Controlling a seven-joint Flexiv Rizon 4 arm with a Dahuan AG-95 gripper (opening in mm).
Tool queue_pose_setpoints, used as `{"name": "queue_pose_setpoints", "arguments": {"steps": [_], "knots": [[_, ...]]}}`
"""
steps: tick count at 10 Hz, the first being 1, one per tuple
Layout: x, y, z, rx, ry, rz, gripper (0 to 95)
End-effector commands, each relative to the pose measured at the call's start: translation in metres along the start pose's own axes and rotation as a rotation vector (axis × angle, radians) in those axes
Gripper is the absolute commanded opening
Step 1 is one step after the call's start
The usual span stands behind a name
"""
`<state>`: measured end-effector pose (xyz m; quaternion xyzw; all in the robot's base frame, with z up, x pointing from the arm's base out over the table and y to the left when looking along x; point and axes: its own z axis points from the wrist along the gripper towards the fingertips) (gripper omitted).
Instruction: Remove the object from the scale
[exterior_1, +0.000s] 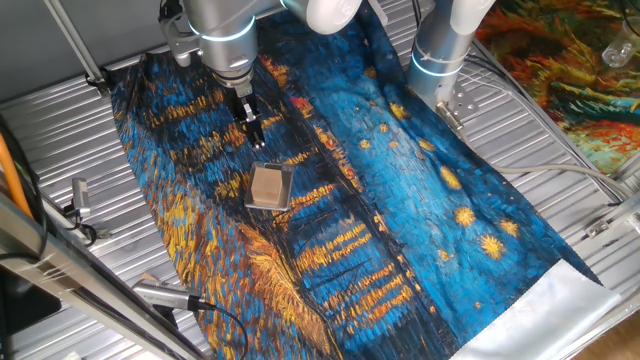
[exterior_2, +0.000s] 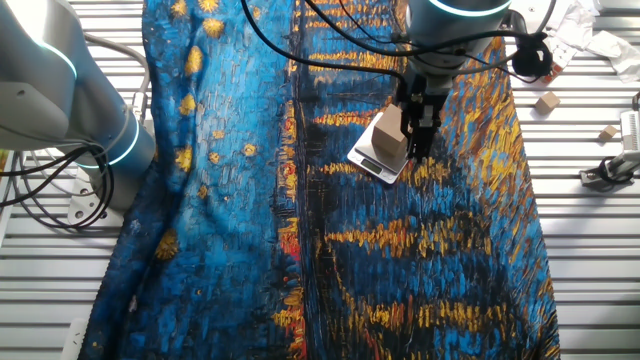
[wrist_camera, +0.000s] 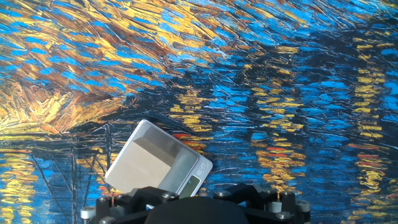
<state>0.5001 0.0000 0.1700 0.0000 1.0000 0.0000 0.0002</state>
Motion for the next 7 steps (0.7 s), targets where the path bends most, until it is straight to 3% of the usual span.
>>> {"name": "queue_pose_setpoints", "arguments": {"steps": [1, 2, 7], "knots": [[0.0001, 0.0, 0.0, 0.0, 0.0, 0.0, 95.0], [0.0001, 0.0, 0.0, -0.004, -0.003, 0.115, 0.0], [0.0001, 0.0, 0.0, 0.002, 0.0, 0.116, 0.0]]}}
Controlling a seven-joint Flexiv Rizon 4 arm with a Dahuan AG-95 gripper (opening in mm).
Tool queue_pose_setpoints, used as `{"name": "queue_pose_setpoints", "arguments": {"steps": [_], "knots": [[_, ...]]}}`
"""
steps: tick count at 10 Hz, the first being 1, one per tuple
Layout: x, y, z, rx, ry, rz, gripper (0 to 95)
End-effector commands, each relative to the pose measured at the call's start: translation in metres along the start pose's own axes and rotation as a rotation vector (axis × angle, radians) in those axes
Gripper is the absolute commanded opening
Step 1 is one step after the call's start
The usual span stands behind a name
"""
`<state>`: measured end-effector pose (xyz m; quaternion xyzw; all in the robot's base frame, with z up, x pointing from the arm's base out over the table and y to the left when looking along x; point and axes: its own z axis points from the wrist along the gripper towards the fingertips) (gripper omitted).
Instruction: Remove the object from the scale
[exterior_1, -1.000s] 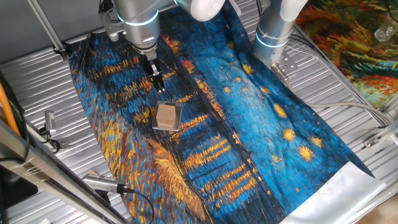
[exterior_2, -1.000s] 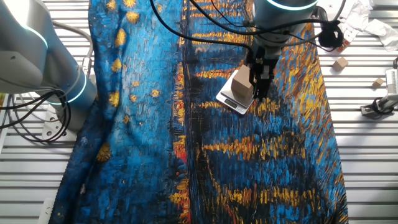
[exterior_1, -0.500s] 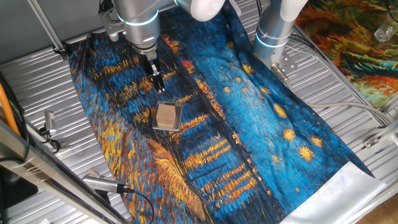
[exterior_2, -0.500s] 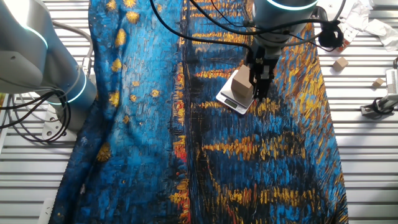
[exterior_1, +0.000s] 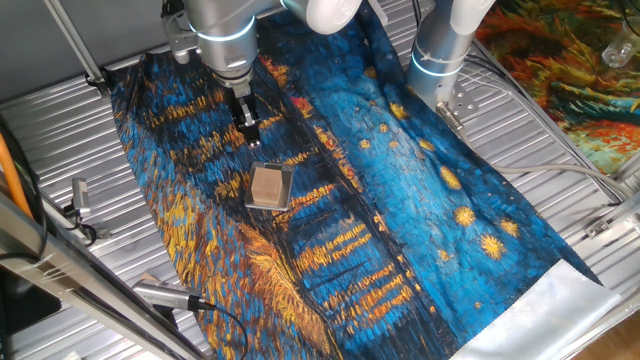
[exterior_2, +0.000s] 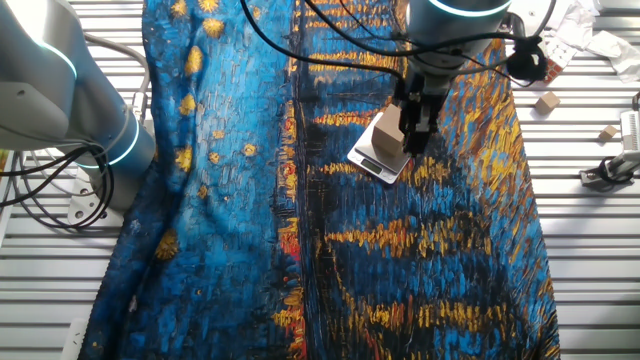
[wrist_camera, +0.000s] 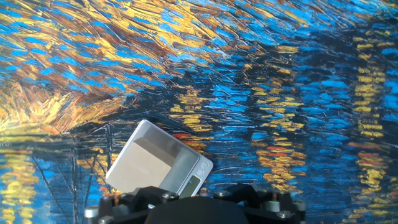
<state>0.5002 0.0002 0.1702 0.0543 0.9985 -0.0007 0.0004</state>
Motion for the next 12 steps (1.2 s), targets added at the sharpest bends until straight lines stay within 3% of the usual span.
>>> {"name": "queue_pose_setpoints", "arguments": {"steps": [1, 6, 8, 10, 12], "knots": [[0.0, 0.0, 0.0, 0.0, 0.0, 0.007, 0.0], [0.0, 0.0, 0.0, -0.002, -0.01, 0.02, 0.0], [0.0, 0.001, 0.0, -0.002, -0.017, 0.079, 0.0], [-0.004, 0.012, -0.001, 0.007, -0.008, 0.137, 0.0], [-0.018, 0.037, -0.001, 0.01, -0.002, 0.147, 0.0]]}}
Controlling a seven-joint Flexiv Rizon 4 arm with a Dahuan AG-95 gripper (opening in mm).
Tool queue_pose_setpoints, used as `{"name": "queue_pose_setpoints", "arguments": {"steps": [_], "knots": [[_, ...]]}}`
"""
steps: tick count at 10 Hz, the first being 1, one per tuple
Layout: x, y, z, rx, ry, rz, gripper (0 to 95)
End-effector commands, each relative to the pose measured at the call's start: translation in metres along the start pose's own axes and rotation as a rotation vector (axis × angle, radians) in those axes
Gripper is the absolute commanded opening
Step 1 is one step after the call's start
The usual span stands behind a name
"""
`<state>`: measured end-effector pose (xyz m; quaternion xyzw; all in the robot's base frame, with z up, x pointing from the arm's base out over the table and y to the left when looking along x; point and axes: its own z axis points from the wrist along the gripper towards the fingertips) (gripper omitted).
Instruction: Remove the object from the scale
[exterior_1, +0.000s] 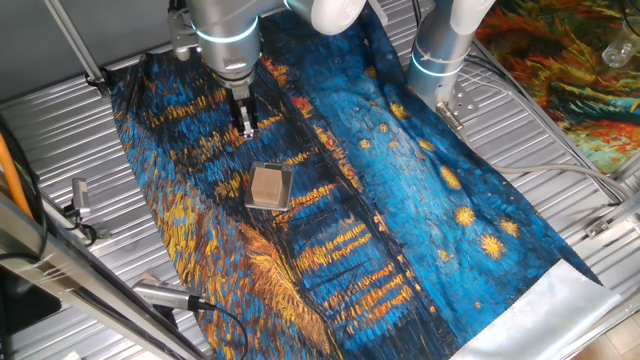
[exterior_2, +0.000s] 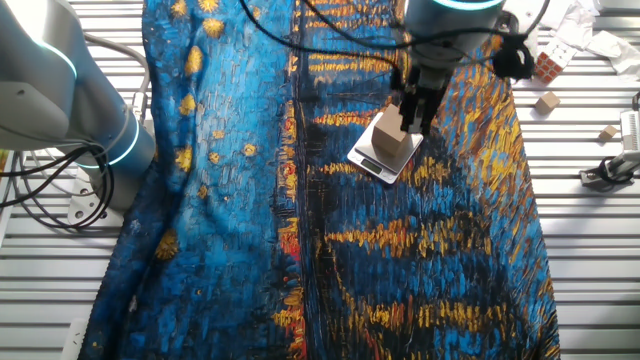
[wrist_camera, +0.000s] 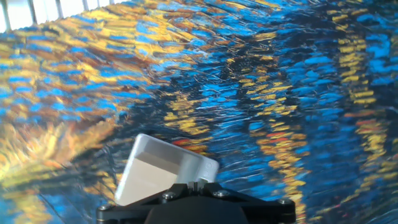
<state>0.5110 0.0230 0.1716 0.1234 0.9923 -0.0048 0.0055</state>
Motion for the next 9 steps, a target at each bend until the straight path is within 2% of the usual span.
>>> {"name": "queue_pose_setpoints", "arguments": {"steps": [1, 2, 3, 4, 5, 7, 9], "knots": [[-0.015, 0.02, -0.001, -0.003, 0.014, 0.009, 0.0], [-0.029, 0.027, -0.007, -0.01, 0.033, 0.009, 0.0], [-0.036, 0.03, -0.01, -0.009, 0.038, 0.008, 0.0], [-0.043, 0.033, -0.011, -0.004, 0.049, 0.008, 0.0], [-0.043, 0.033, -0.009, -0.005, 0.054, 0.008, 0.0], [-0.047, 0.033, 0.009, -0.007, 0.063, -0.001, 0.0], [-0.05, 0.035, 0.029, -0.005, 0.044, 0.008, 0.0]]}}
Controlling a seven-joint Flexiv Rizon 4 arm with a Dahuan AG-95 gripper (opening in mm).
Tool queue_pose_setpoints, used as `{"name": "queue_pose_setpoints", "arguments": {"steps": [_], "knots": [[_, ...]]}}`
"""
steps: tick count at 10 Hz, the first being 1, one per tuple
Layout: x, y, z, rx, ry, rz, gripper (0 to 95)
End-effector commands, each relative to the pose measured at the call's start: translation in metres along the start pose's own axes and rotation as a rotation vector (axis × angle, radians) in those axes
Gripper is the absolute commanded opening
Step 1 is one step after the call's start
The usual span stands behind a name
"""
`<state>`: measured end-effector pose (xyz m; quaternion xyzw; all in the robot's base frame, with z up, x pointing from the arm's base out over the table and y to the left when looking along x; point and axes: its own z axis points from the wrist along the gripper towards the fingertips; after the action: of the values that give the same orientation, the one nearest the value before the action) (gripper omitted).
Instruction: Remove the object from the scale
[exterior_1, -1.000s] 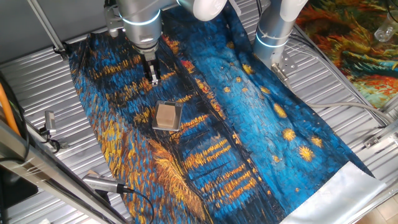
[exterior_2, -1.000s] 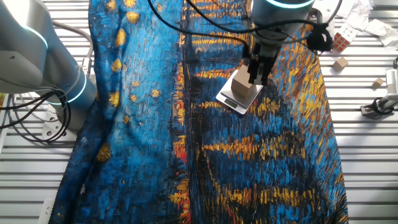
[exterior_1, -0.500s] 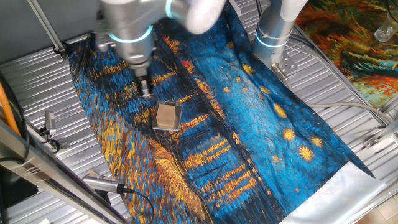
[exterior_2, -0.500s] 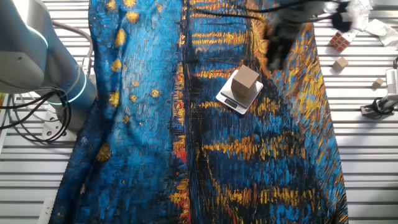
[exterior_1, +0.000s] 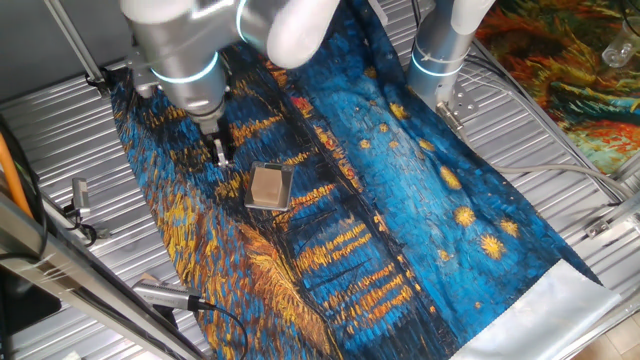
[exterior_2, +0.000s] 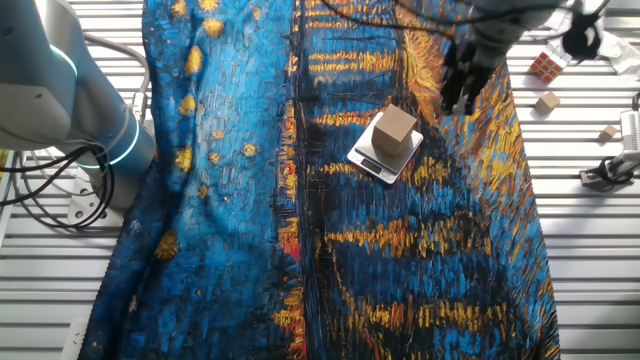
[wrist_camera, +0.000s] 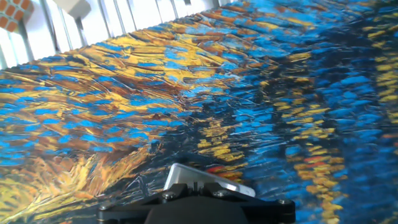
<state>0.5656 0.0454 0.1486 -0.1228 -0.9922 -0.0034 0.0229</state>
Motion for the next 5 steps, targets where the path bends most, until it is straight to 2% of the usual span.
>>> {"name": "queue_pose_setpoints", "arguments": {"steps": [1, 2, 3, 4, 5], "knots": [[-0.004, -0.006, 0.003, -0.011, -0.014, 0.009, 0.0], [-0.005, -0.021, -0.006, -0.053, 0.005, -0.018, 0.0], [-0.007, -0.041, -0.014, -0.07, 0.015, -0.059, 0.0], [-0.007, -0.066, -0.026, -0.064, 0.032, -0.095, 0.0], [-0.007, -0.079, -0.034, -0.058, 0.044, -0.111, 0.0]]}}
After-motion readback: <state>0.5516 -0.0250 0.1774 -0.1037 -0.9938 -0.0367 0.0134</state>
